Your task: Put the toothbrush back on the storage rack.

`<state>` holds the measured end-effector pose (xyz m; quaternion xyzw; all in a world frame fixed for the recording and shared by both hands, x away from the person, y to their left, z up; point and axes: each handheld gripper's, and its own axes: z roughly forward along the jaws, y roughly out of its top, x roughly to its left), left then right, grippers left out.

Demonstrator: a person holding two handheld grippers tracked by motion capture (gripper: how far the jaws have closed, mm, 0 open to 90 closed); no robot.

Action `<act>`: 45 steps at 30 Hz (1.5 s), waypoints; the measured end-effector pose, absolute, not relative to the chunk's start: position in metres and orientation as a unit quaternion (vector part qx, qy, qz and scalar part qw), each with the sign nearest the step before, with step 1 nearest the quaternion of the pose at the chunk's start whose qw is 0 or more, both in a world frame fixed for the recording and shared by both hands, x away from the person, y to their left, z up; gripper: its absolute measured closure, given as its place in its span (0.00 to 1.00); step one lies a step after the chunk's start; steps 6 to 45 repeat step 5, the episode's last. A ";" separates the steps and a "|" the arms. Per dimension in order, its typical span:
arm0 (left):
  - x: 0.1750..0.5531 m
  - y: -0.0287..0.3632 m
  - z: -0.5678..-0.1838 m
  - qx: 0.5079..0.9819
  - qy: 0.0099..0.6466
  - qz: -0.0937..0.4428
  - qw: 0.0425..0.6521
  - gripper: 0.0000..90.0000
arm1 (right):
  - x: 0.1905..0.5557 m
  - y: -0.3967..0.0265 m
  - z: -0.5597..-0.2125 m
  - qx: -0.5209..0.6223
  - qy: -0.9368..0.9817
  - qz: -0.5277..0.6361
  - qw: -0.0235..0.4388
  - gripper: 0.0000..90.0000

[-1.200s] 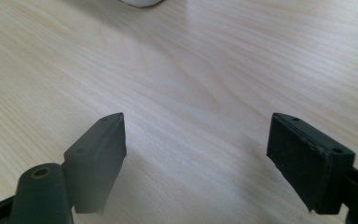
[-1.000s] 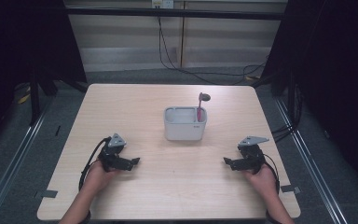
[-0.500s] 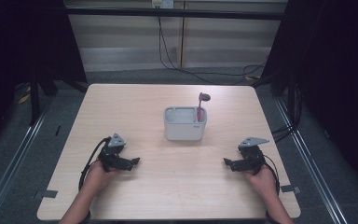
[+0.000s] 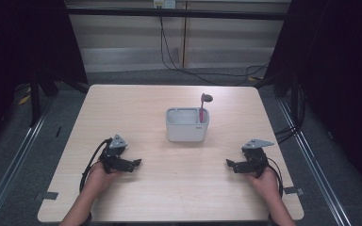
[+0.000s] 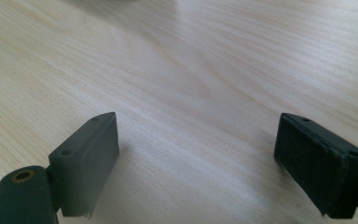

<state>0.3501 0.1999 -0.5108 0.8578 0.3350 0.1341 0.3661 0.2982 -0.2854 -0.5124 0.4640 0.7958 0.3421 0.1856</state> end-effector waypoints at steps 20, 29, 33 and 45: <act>0.350 0.200 -0.511 0.858 0.335 0.134 0.366 0.11 | 0.298 -0.286 -0.512 0.463 0.796 0.343 0.186 0.15; 0.350 0.200 -0.511 0.858 0.335 0.134 0.366 0.11 | 0.298 -0.286 -0.512 0.463 0.796 0.343 0.186 0.15; 0.350 0.200 -0.511 0.858 0.335 0.134 0.366 0.11 | 0.298 -0.286 -0.512 0.463 0.796 0.343 0.186 0.15; 0.350 0.200 -0.511 0.858 0.335 0.134 0.366 0.11 | 0.298 -0.286 -0.512 0.463 0.796 0.343 0.186 0.15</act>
